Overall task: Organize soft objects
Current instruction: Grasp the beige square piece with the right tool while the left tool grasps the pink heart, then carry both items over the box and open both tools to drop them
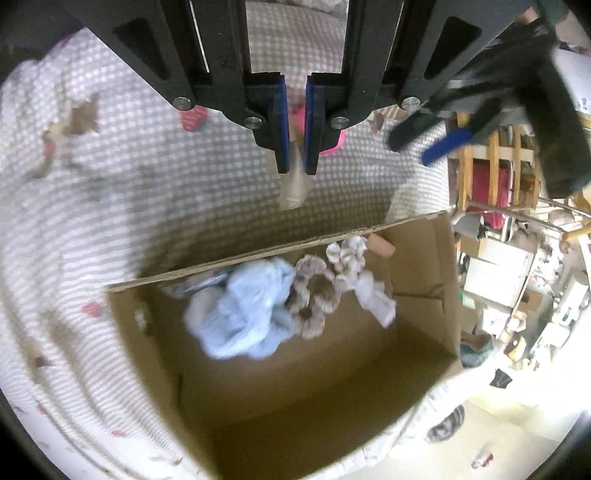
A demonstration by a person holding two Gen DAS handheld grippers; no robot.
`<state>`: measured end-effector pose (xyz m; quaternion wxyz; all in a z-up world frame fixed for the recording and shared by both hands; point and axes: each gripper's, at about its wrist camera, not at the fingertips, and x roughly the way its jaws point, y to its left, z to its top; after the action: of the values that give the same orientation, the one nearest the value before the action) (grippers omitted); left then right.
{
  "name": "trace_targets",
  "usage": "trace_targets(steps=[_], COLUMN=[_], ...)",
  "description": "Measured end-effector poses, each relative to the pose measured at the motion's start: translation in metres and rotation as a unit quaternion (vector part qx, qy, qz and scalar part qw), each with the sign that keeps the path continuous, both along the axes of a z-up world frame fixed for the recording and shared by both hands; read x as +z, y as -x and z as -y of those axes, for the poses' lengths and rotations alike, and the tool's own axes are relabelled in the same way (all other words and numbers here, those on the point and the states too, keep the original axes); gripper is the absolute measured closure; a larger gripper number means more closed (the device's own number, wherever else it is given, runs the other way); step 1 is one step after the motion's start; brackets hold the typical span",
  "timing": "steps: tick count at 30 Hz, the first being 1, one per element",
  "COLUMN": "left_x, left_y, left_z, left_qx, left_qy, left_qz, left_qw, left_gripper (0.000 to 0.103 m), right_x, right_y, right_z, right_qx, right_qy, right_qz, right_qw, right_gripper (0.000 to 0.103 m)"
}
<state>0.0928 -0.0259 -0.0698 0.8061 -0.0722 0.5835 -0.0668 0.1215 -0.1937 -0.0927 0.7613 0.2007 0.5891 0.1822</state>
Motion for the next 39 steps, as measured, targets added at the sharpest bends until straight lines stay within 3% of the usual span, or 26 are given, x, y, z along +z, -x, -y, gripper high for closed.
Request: trace_targets(steps=[8, 9, 11, 12, 15, 24, 31, 39], left_x=[-0.040, -0.041, -0.046, -0.049, -0.049, -0.032, -0.016, -0.010], left_y=[-0.002, -0.002, -0.004, -0.006, -0.006, -0.002, 0.001, 0.005], left_z=[0.046, 0.048, 0.052, 0.053, 0.051, 0.040, 0.005, -0.007], left_qx=[-0.051, -0.052, -0.060, -0.060, -0.052, -0.040, -0.010, 0.008], left_qy=[-0.010, -0.007, 0.001, 0.002, 0.015, -0.026, -0.025, -0.043], left_qz=[-0.044, -0.044, -0.049, -0.055, -0.054, -0.024, -0.015, -0.006], left_qw=[0.9977, 0.9976, 0.9970, 0.9967, 0.9971, 0.9986, 0.9995, 0.9990], left_gripper=[0.037, 0.041, 0.063, 0.066, 0.066, 0.066, 0.066, 0.066], right_x=[0.014, 0.015, 0.014, 0.014, 0.012, 0.003, 0.001, 0.006], right_y=[0.020, 0.020, 0.022, 0.022, 0.022, 0.013, 0.011, 0.016], right_z=[0.033, 0.037, 0.044, 0.045, 0.048, 0.030, 0.022, 0.018], right_qx=[-0.018, -0.021, -0.026, -0.028, -0.031, -0.011, 0.004, 0.012], right_qy=[0.013, 0.016, 0.019, 0.022, 0.022, 0.030, 0.033, 0.030], right_qz=[0.021, 0.020, 0.021, 0.020, 0.017, 0.012, 0.011, 0.017], right_qw=[1.000, 0.999, 0.999, 0.999, 0.999, 0.999, 0.999, 0.999], right_gripper=[0.094, 0.094, 0.094, 0.094, 0.094, 0.094, 0.094, 0.094])
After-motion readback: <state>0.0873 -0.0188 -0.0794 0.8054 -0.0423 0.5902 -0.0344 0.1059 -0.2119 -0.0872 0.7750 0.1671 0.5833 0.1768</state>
